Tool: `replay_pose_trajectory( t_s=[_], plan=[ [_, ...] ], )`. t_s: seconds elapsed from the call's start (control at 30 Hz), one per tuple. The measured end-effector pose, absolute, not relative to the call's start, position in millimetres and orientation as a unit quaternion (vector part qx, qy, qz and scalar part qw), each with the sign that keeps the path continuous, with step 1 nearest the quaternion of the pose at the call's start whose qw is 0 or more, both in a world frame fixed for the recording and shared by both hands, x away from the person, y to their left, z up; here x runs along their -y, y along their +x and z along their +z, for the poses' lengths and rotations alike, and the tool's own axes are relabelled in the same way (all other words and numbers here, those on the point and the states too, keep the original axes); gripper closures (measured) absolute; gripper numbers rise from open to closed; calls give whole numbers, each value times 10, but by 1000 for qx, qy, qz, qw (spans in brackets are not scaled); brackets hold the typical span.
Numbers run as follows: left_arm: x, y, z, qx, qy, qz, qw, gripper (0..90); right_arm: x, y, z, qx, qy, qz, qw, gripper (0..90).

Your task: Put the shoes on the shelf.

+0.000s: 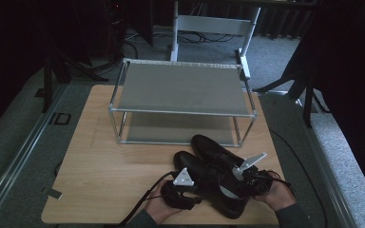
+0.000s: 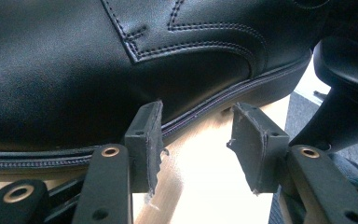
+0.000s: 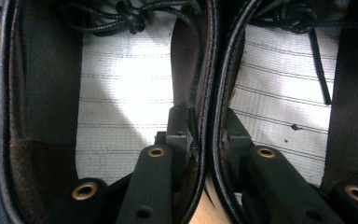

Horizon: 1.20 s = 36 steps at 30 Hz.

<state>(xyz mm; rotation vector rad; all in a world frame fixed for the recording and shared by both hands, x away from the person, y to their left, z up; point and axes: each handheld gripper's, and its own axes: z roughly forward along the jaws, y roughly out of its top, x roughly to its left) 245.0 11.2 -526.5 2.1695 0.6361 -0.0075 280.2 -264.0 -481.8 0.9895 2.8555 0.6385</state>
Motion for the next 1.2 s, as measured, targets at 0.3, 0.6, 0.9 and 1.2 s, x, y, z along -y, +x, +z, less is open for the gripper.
replay_pose_trajectory(
  t_s=[0.3,0.6,0.9,1.2],
  plan=[
    [-133,2466,-5294,-262,865,-11,427,533,2615,2752,-4798,-919,322,225,36,809],
    [-174,2502,-5291,-275,859,-5,431,519,2587,2710,-4782,-907,327,259,54,810],
    [-254,2547,-5263,-292,851,0,437,517,2487,2748,-4731,-901,333,269,64,813],
    [-343,2611,-5197,-305,841,6,447,518,2400,2762,-4650,-898,323,284,90,809]
  ],
)
